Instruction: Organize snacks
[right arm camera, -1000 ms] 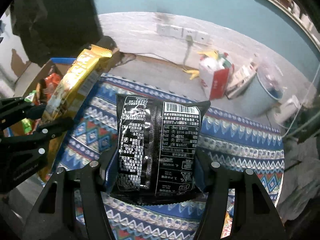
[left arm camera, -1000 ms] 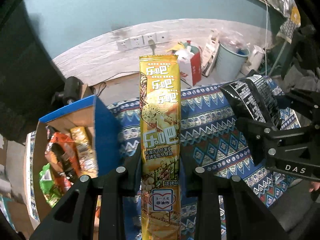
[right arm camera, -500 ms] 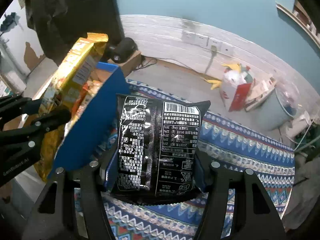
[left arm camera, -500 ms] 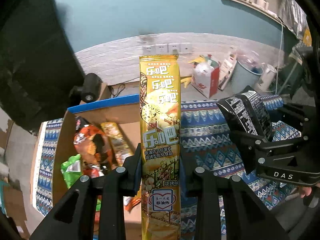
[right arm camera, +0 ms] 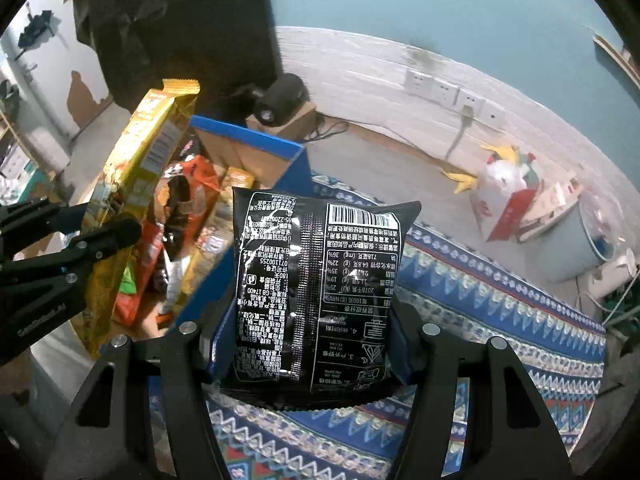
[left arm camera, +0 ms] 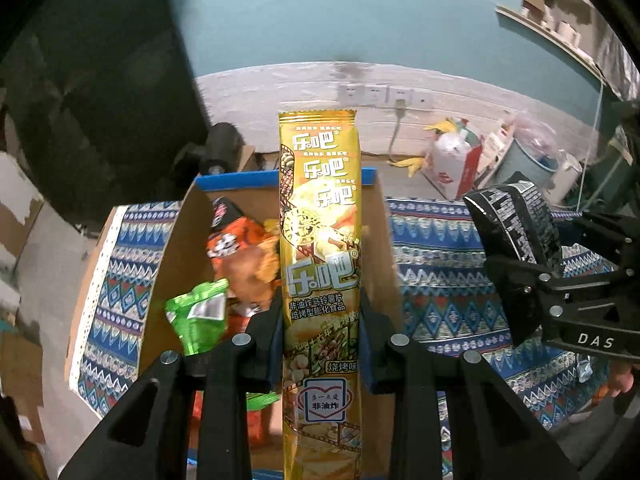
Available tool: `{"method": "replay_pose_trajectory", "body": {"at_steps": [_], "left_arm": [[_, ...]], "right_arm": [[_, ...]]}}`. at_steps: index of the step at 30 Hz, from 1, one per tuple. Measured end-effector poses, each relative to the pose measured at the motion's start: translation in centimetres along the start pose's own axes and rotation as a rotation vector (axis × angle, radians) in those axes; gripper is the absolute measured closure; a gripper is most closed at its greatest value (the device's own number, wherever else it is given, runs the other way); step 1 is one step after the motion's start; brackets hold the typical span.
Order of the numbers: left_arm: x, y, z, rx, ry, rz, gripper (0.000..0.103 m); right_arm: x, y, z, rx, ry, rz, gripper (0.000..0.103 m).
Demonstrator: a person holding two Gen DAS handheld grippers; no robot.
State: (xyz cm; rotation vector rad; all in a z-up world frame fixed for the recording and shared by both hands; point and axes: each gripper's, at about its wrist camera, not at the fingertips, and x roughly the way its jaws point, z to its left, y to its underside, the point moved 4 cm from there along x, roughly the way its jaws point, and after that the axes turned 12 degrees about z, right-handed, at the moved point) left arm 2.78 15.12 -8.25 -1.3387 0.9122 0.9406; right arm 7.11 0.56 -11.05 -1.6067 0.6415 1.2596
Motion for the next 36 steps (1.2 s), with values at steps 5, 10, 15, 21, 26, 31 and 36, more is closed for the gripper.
{"method": "replay_pose_trajectory", "body": {"at_steps": [5, 10, 15, 21, 26, 31, 36], "left_arm": [[1.0, 0.6, 2.4, -0.04, -0.02, 0.014, 0.072], [2.7, 1.4, 4.7, -0.087, -0.027, 0.049, 0.072], [3.8, 2.1, 6.5, -0.134, -0.031, 0.073, 0.067], [2.9, 2.3, 7.6, -0.148, -0.056, 0.042, 0.045], [2.1, 2.3, 8.9, -0.165, -0.089, 0.015, 0.036], [1.8, 2.5, 10.1, -0.197, -0.082, 0.016, 0.036], [1.5, 2.7, 10.7, -0.214, -0.082, 0.013, 0.035]], "right_arm": [[0.9, -1.0, 1.5, -0.023, -0.009, 0.008, 0.041], [1.5, -2.1, 3.1, -0.04, -0.02, 0.006, 0.041], [1.8, -3.2, 4.6, -0.06, -0.032, -0.001, 0.041], [2.7, -4.5, 6.6, -0.079, -0.063, 0.002, 0.041], [3.9, -5.4, 8.0, -0.087, -0.094, 0.016, 0.041], [5.0, -5.6, 9.6, -0.097, -0.114, 0.037, 0.041], [5.5, -5.4, 10.8, -0.113, -0.13, 0.054, 0.04]]}}
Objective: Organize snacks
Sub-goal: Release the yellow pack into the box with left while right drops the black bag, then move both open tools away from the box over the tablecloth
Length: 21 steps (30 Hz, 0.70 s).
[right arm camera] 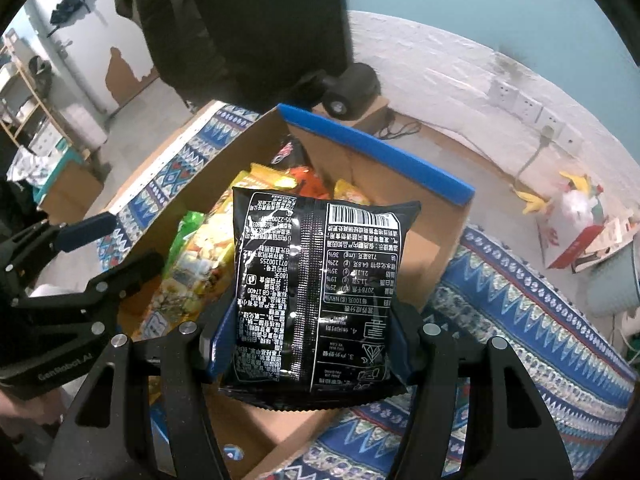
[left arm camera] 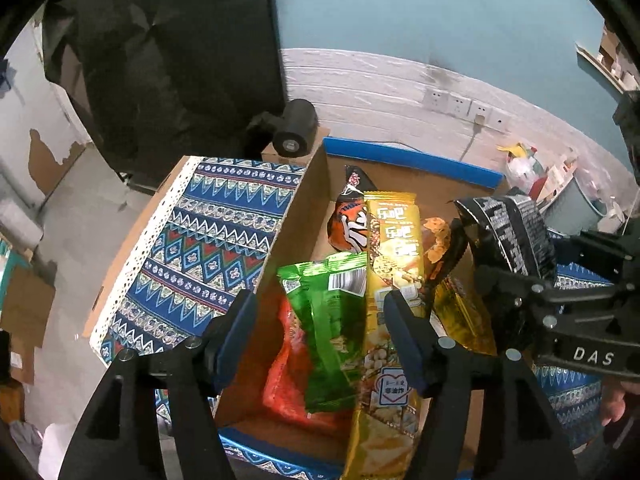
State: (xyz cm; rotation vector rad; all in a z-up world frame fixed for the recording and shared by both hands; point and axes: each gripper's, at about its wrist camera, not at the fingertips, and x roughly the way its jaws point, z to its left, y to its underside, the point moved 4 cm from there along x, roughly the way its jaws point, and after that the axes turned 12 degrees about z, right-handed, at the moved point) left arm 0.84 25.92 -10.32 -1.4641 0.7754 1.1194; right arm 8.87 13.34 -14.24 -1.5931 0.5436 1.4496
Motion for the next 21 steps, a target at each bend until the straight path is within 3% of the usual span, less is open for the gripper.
{"method": "replay_pose_trajectory", "body": {"at_steps": [4, 13, 21], "left_arm": [[-0.2, 0.1, -0.1, 0.001, -0.003, -0.006, 0.033], [-0.8, 0.1, -2.6, 0.049, 0.021, -0.004, 0.032], [-2.1, -0.1, -7.1, 0.135, 0.04, -0.025, 0.032]], "right_arm": [[-0.3, 0.2, 0.0, 0.004, -0.015, -0.002, 0.031], [-2.8, 1.7, -2.6, 0.05, 0.03, -0.031, 0.025], [-4.5, 4.3, -5.1, 0.074, 0.091, -0.035, 0.025]]}}
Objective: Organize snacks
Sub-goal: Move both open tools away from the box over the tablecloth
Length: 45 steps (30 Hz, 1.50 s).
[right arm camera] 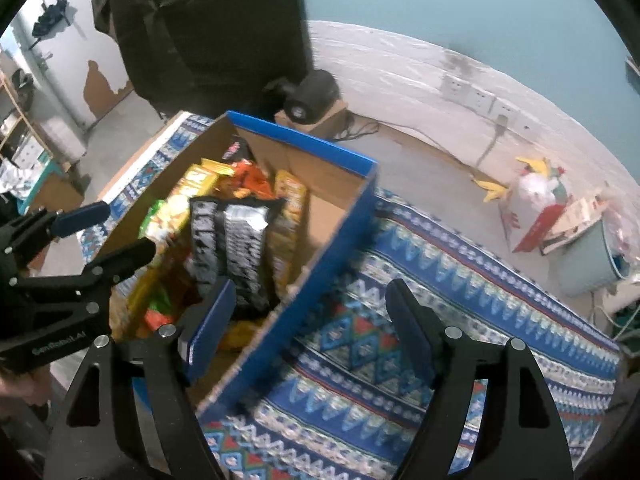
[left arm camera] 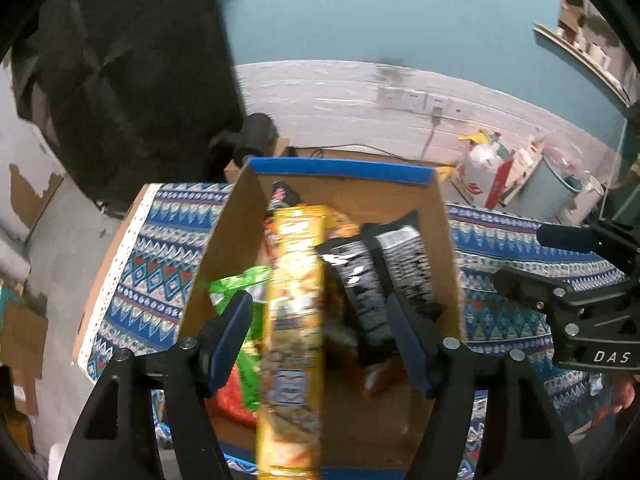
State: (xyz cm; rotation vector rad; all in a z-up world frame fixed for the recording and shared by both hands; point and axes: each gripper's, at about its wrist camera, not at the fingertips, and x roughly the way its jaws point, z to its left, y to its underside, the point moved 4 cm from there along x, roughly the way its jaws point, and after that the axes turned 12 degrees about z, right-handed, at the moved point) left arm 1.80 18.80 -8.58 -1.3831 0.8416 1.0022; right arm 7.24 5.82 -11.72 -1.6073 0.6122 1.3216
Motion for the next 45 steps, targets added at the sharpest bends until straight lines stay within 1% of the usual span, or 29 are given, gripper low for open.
{"method": "replay_pose_trajectory", "body": {"at_steps": [4, 16, 26, 35, 41, 43, 45], "left_arm": [[-0.4, -0.3, -2.4, 0.045, 0.005, -0.009, 0.03], [-0.9, -0.7, -10.3, 0.201, 0.009, -0.013, 0.03], [0.0, -0.2, -16.5, 0.321, 0.009, 0.012, 0.029], [1.6, 1.3, -21.4, 0.403, 0.058, 0.088, 0.029], [2.1, 2.2, -24.8, 0.451, 0.106, 0.131, 0.029], [2.2, 2.6, -25.9, 0.466, 0.13, 0.14, 0.029], [2.3, 2.9, -26.7, 0.48, 0.136, 0.138, 0.029]], "right_arm": [[-0.8, 1.6, -2.3, 0.032, 0.025, -0.002, 0.025], [-3.0, 6.8, -9.2, 0.138, 0.075, 0.003, 0.025], [-3.8, 11.2, -14.6, 0.228, 0.118, 0.027, 0.025], [-3.6, 15.7, -19.2, 0.324, 0.159, 0.077, 0.024], [-3.6, 19.7, -22.5, 0.411, 0.213, 0.126, 0.024], [-3.6, 21.2, -23.6, 0.441, 0.222, 0.144, 0.024], [-3.5, 22.4, -24.4, 0.463, 0.231, 0.159, 0.024]]}}
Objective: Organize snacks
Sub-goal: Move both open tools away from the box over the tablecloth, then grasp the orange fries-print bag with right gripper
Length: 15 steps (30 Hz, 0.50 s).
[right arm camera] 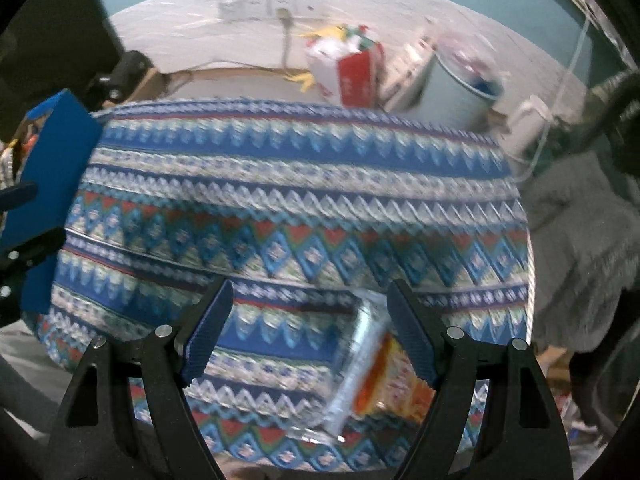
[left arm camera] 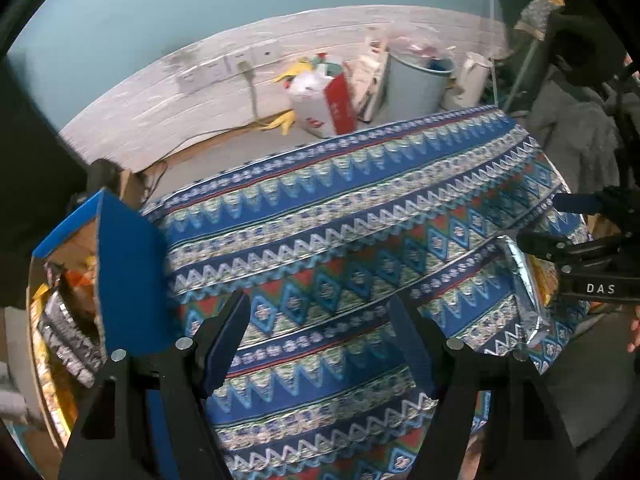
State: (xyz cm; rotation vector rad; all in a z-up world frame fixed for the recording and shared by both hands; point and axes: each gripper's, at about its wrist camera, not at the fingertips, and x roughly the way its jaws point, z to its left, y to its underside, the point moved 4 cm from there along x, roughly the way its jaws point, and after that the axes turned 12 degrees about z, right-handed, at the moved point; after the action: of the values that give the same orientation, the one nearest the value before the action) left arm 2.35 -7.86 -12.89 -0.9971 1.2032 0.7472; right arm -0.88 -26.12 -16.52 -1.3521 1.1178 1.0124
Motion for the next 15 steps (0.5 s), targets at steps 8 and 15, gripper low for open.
{"method": "replay_pose_trajectory", "body": {"at_steps": [8, 15], "left_arm": [[1.7, -0.2, -3.5, 0.037, 0.047, 0.051, 0.029], [2.7, -0.2, -6.6, 0.094, 0.053, 0.064, 0.029]], "right_arm": [[2.1, 3.1, -5.3, 0.108, 0.022, 0.064, 0.023], [4.3, 5.8, -8.9, 0.178, 0.066, 0.156, 0.023]]}}
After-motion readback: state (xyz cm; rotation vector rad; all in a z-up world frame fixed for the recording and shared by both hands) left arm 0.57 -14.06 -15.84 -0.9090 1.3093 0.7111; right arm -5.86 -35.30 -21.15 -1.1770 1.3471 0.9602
